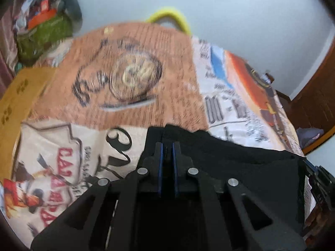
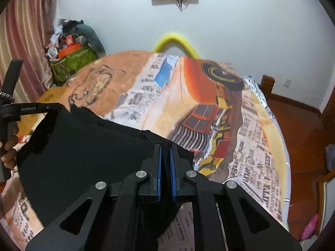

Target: Fold small clothes

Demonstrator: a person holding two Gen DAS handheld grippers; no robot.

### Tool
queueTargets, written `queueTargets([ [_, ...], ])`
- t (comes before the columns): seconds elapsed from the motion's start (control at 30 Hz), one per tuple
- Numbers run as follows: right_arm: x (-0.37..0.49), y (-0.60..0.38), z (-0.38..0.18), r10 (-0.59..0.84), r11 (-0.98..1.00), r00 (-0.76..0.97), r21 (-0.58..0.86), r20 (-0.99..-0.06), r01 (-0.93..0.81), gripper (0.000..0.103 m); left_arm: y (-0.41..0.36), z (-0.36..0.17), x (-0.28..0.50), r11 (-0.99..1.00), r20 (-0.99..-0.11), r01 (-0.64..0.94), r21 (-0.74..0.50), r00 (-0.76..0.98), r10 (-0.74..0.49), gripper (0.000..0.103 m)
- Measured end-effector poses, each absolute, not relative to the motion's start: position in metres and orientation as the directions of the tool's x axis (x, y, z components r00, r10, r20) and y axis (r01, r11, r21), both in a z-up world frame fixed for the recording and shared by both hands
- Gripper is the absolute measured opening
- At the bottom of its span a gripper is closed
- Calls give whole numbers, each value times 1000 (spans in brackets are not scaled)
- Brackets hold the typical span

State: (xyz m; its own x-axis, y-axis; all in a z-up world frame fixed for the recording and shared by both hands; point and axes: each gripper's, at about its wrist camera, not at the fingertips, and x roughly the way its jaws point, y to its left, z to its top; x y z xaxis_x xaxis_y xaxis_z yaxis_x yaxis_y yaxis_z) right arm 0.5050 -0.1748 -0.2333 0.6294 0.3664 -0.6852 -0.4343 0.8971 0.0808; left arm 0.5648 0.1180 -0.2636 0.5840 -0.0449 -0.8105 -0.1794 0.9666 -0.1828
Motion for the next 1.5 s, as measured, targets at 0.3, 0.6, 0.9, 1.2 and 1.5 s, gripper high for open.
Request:
queueTargets([
  [0.3,505,-177,-235,343,900,593,74,-728,-429,15,122,-274,563,977,-854,-150,-150,518,-52,28],
  [0.6,449,-203,-211,424,886,582,186,-694,-424,47,148,-232,481,987,-830,-70,-145,551,-83,58],
  [0.9,399,-205,-249,478,862,455,302,-752,-407,47,147,-273,436,969,-873,-75,-237,453,-179,60],
  [1.2,406,-195,-256,514,847,438,357,-738,-393,15,143,-284,432,930,-851,-88,-358,440,-286,22],
  [1.5,370,-199,-241,516,836,436,321,-737,-446,10,132,-250,374,945,-843,-9,-327,454,-288,20],
])
